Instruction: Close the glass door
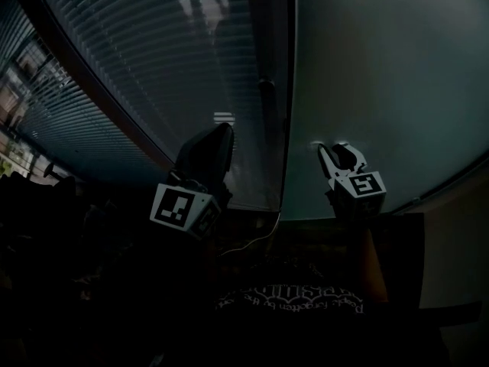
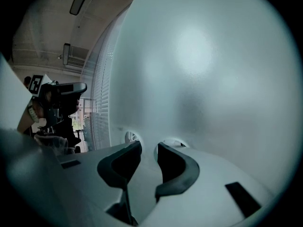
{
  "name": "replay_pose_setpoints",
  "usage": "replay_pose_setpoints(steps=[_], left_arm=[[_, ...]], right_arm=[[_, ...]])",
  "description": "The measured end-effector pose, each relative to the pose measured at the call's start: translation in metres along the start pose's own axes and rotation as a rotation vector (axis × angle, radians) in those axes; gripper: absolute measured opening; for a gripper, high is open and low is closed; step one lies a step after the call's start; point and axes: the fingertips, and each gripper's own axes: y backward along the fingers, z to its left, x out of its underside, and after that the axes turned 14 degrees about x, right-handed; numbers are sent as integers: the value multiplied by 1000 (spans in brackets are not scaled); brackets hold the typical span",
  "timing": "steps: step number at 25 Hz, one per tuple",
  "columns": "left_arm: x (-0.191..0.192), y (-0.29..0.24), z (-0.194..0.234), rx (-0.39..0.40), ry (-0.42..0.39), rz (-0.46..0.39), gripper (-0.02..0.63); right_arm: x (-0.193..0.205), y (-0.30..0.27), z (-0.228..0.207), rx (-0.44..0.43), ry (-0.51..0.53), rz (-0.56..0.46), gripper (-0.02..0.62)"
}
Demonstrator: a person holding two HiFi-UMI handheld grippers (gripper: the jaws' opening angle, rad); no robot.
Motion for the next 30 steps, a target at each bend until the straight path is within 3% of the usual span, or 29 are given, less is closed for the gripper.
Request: replay_pose_setpoints(steps=[11,17,30], left_arm=[[1,-19,20,47,0,-1,2],[-8,-14,13,44,2,-3,2],[12,-12,36,25,9,9,2]], right_arm=[[-3,-34,-6,37,-17,16,112],[-11,-28,-13,53,-17,12,112],[-3,-60,-14,75,-28,20,112]])
